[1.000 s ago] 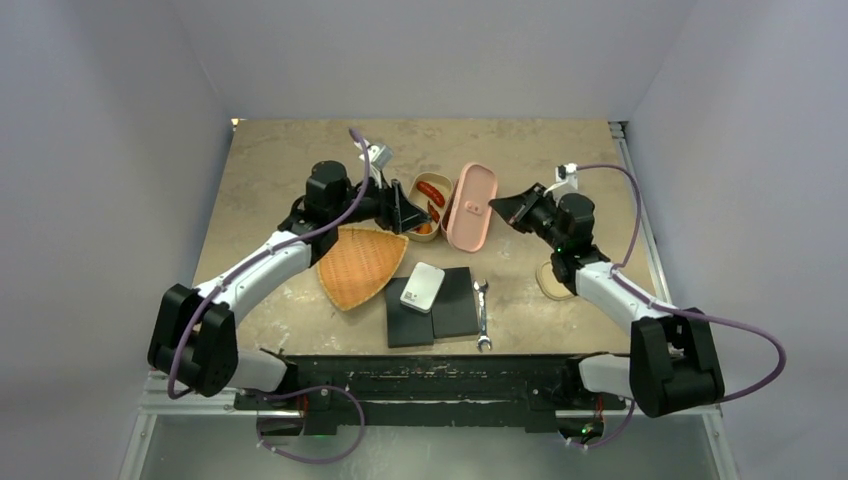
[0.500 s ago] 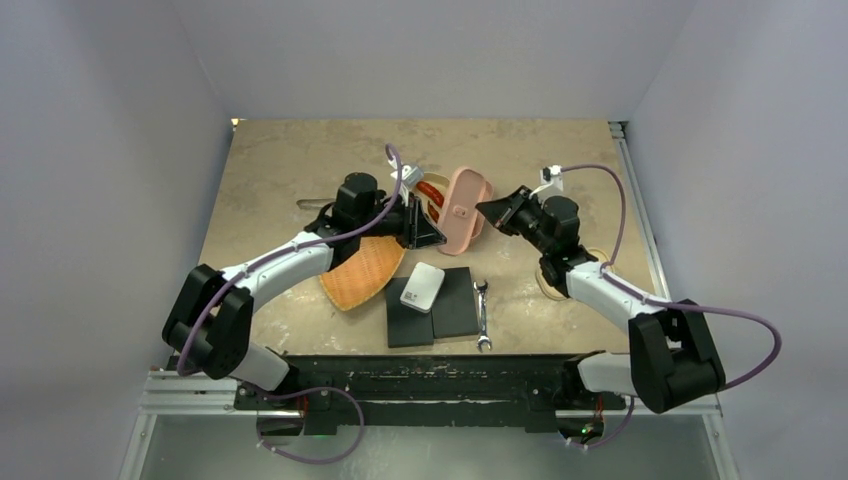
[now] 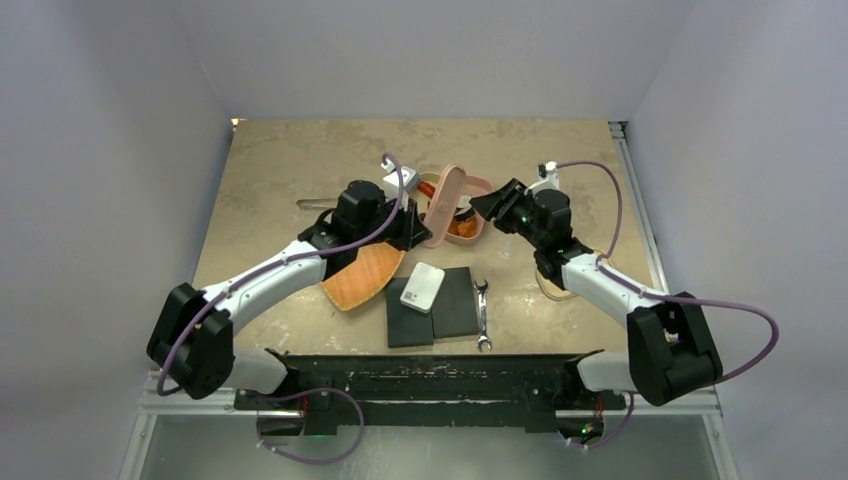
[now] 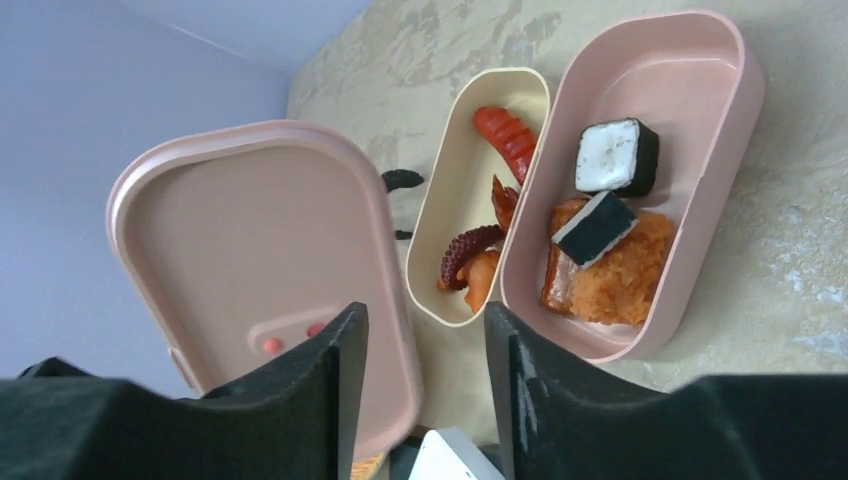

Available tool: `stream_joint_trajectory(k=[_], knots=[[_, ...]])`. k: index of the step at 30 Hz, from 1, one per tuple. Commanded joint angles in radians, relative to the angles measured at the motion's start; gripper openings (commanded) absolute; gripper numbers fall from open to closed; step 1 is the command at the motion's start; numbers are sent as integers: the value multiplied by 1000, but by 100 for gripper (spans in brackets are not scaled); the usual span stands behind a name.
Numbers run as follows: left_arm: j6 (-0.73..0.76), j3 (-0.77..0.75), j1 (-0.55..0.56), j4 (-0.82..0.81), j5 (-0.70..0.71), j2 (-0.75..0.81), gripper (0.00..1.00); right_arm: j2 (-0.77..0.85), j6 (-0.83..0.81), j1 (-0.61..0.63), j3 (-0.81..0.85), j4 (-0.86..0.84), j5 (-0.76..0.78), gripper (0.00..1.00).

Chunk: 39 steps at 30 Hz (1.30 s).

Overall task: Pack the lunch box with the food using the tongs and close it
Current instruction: Pick up the box lid from the center of the board.

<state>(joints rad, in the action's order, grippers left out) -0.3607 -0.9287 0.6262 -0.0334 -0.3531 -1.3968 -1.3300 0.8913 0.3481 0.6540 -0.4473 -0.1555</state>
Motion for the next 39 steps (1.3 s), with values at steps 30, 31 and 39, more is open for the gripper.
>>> stream_joint_trajectory(k=[30, 31, 39], knots=[[179, -49, 156, 178, 702, 107, 0, -293, -6, 447, 589, 392, 458, 67], [180, -49, 156, 180, 711, 106, 0, -297, -6, 449, 589, 393, 459, 67], [191, -45, 156, 173, 714, 102, 0, -303, -6, 450, 564, 385, 463, 67]])
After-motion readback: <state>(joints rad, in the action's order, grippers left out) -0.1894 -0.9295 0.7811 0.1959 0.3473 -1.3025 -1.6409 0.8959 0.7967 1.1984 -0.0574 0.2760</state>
